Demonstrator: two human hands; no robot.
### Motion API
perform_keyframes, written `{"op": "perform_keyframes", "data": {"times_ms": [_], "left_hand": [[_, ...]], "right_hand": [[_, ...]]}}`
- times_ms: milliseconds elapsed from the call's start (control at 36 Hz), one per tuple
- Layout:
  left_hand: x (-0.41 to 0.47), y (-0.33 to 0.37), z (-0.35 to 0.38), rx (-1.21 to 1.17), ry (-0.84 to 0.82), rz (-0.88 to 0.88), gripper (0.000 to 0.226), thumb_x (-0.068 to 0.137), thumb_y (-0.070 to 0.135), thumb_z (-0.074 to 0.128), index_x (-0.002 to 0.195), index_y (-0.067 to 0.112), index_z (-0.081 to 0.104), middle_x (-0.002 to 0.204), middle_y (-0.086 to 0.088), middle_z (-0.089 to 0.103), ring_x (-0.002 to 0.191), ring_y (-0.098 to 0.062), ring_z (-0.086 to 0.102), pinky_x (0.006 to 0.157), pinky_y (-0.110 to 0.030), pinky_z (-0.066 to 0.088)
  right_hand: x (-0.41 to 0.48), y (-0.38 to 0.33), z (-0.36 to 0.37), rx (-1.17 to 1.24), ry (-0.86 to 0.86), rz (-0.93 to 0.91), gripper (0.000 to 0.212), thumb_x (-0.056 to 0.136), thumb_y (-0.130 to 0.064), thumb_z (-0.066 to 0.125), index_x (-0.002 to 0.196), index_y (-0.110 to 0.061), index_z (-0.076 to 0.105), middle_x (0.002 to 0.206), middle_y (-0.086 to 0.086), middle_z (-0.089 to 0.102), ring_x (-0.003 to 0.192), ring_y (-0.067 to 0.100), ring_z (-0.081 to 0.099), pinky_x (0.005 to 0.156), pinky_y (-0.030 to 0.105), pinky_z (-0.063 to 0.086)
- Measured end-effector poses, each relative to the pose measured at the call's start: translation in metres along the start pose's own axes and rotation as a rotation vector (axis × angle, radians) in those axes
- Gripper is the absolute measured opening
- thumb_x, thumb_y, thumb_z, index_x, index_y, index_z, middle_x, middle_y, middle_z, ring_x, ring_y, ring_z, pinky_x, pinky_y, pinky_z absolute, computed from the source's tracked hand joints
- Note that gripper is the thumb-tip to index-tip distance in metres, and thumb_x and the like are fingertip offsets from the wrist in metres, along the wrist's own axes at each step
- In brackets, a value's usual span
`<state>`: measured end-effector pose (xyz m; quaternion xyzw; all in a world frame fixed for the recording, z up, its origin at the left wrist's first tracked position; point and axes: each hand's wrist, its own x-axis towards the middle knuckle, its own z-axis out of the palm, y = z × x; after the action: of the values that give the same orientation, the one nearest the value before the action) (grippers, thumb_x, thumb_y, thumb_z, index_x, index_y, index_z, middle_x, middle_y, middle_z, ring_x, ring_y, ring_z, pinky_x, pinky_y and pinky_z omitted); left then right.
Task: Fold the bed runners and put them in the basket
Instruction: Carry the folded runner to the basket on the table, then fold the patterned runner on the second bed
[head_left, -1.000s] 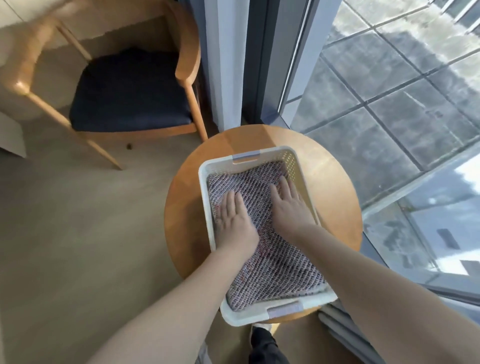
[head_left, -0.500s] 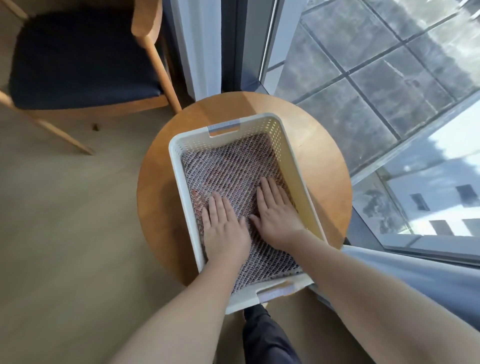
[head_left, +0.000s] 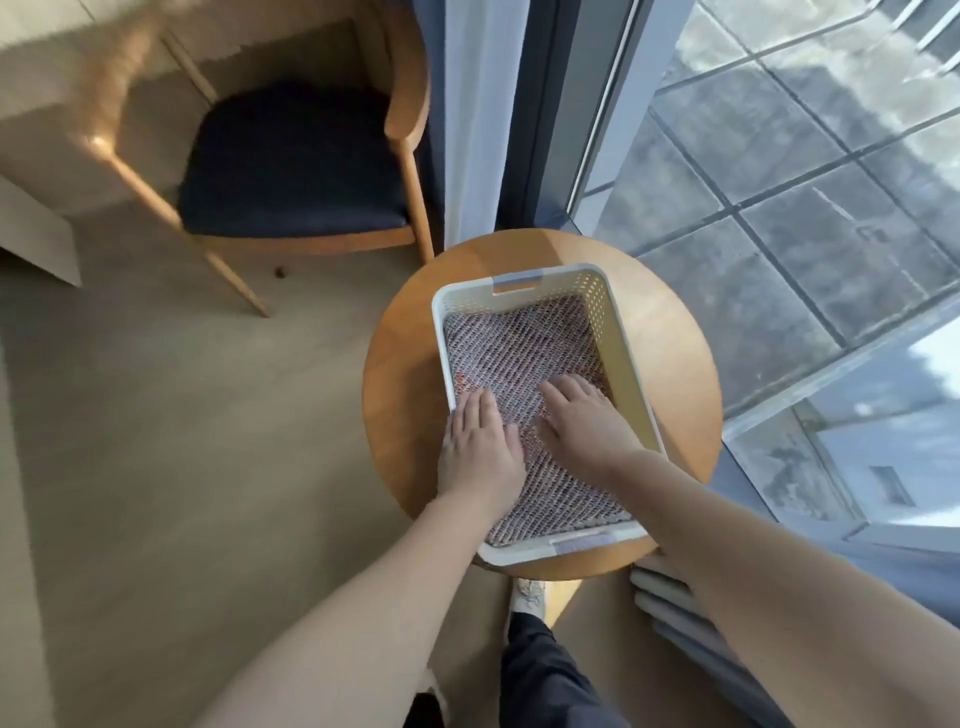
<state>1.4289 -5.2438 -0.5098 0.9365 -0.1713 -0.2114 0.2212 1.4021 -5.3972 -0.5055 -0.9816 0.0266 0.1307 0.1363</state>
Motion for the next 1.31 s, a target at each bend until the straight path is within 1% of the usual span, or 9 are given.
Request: {"op": "perform_keyframes", "data": {"times_ms": [83, 278, 389, 500, 722, 834, 973, 1167, 1306], "left_hand": [[-0.024, -0.019, -0.062, -0.025, 0.11, -0.019, 0.054, 0.099, 0.037, 0.027, 0.146, 0.011, 0.023, 0.153, -0.009, 0.026, 0.141, -0.023, 0.019, 0.115, -0.038, 0.012], [-0.109, -0.099, -0.187, -0.042, 0.365, -0.133, 0.048, 0.097, 0.036, 0.033, 0.138, 0.011, 0.041, 0.143, -0.008, 0.043, 0.131, -0.025, 0.036, 0.107, -0.038, 0.029], [-0.173, -0.142, -0.237, -0.118, 0.551, -0.244, 0.044, 0.097, 0.035, 0.036, 0.132, 0.012, 0.047, 0.135, -0.006, 0.049, 0.123, -0.024, 0.044, 0.103, -0.038, 0.036], [-0.244, -0.175, -0.261, -0.165, 0.723, -0.377, 0.043, 0.097, 0.036, 0.037, 0.132, 0.013, 0.046, 0.131, -0.004, 0.049, 0.118, -0.024, 0.049, 0.1, -0.038, 0.039], [-0.391, -0.194, -0.24, -0.172, 0.983, -0.802, 0.045, 0.098, 0.038, 0.037, 0.135, 0.014, 0.046, 0.136, -0.001, 0.05, 0.125, -0.016, 0.044, 0.104, -0.031, 0.035], [-0.464, -0.188, -0.211, -0.211, 1.102, -0.978, 0.041, 0.098, 0.036, 0.039, 0.133, 0.016, 0.046, 0.133, 0.001, 0.05, 0.122, -0.013, 0.044, 0.098, -0.021, 0.032], [-0.55, -0.174, -0.173, -0.242, 1.208, -1.173, 0.042, 0.098, 0.037, 0.039, 0.134, 0.015, 0.044, 0.136, 0.0, 0.047, 0.124, -0.016, 0.043, 0.102, -0.03, 0.036], [-0.647, -0.17, -0.125, -0.306, 1.329, -1.317, 0.043, 0.097, 0.039, 0.039, 0.133, 0.017, 0.046, 0.136, 0.003, 0.048, 0.123, -0.014, 0.045, 0.097, -0.024, 0.033], [-0.714, -0.187, -0.1, -0.342, 1.327, -1.332, 0.043, 0.097, 0.04, 0.039, 0.134, 0.019, 0.044, 0.136, 0.005, 0.047, 0.122, -0.013, 0.045, 0.098, -0.029, 0.037]], "right_hand": [[0.001, -0.042, -0.042, 0.05, 0.137, -0.036, 0.04, 0.098, -0.036, 0.041, 0.129, -0.012, 0.049, 0.129, 0.01, 0.053, 0.12, 0.029, 0.048, 0.103, 0.041, 0.039], [-0.007, -0.17, -0.118, 0.287, 0.351, -0.196, 0.028, 0.093, -0.023, 0.053, 0.117, -0.008, 0.06, 0.109, 0.013, 0.062, 0.099, 0.035, 0.057, 0.083, 0.043, 0.047], [-0.016, -0.246, -0.142, 0.338, 0.356, -0.408, 0.012, 0.09, -0.016, 0.053, 0.091, -0.006, 0.059, 0.087, 0.01, 0.06, 0.079, 0.029, 0.057, 0.066, 0.04, 0.048], [-0.02, -0.311, -0.153, 0.321, 0.314, -0.604, 0.014, 0.093, -0.016, 0.053, 0.091, -0.005, 0.061, 0.085, 0.009, 0.061, 0.077, 0.025, 0.058, 0.067, 0.041, 0.051], [-0.043, -0.424, -0.148, 0.381, 0.106, -1.015, 0.012, 0.091, -0.012, 0.059, 0.095, -0.007, 0.07, 0.085, 0.006, 0.067, 0.081, 0.025, 0.063, 0.071, 0.035, 0.05], [-0.076, -0.473, -0.122, 0.333, -0.017, -1.209, 0.014, 0.091, -0.014, 0.059, 0.099, -0.01, 0.07, 0.082, 0.001, 0.066, 0.081, 0.024, 0.062, 0.069, 0.028, 0.043], [-0.14, -0.521, -0.086, 0.285, -0.158, -1.385, 0.016, 0.092, -0.022, 0.056, 0.099, -0.016, 0.069, 0.076, -0.008, 0.061, 0.073, 0.018, 0.06, 0.064, 0.027, 0.04], [-0.227, -0.571, -0.049, 0.214, -0.3, -1.55, 0.018, 0.092, -0.02, 0.056, 0.105, -0.015, 0.068, 0.091, -0.002, 0.066, 0.082, 0.016, 0.062, 0.073, 0.03, 0.048], [-0.29, -0.616, -0.016, 0.197, -0.308, -1.617, 0.017, 0.094, -0.019, 0.053, 0.102, -0.015, 0.067, 0.089, -0.003, 0.064, 0.082, 0.015, 0.059, 0.069, 0.027, 0.043]]}}
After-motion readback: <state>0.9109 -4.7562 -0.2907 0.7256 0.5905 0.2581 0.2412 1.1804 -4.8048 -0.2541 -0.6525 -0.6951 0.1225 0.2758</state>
